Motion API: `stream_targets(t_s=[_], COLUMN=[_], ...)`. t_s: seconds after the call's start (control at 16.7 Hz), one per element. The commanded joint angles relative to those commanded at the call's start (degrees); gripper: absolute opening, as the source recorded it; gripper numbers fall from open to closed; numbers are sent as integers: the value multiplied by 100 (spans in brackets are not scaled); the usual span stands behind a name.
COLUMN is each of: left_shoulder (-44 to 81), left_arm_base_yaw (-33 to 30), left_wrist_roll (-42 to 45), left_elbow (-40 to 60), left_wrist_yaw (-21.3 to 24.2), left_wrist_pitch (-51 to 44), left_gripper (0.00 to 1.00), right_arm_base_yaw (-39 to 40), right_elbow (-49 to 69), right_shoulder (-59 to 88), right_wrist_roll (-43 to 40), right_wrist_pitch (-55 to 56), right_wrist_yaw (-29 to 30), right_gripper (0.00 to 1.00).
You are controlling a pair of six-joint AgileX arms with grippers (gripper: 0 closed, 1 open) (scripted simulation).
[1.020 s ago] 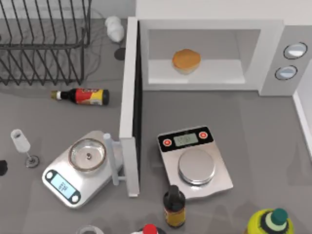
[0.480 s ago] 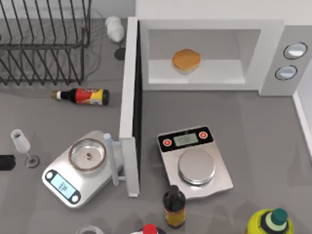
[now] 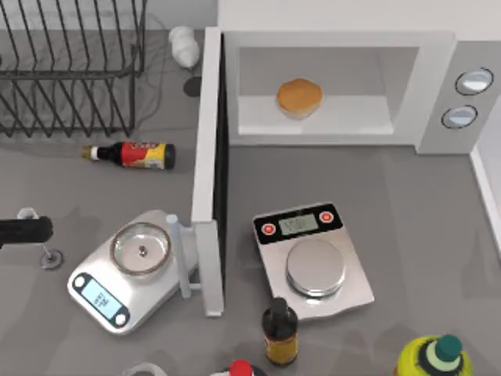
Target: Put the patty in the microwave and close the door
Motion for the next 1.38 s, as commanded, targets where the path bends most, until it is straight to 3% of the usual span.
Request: stream_targets(t_s=[0.42,0.72,1.14,1.38], left_shoulder=[2665,3644,3687,3987], left_arm_base_yaw=[-1104,-1503,-1489,-1488], left_wrist_roll=[-1167,-1617,-1617,-1628], left_elbow=[1637,2238,2175,1609], left_wrist_yaw=[-544,-698,-708,-724], left_wrist_pitch=[-1454,-2010,-1922,-1060], left_gripper=[0,0,0,0], right_arm_base_yaw=[0,0,0,0], right_elbow=[0,0,0,0], right_shoulder=[0,0,0,0], right_wrist_roll=[0,0,0,0], right_wrist_pitch=[0,0,0,0], right_wrist_yaw=[0,0,0,0], right_gripper=[100,100,100,100])
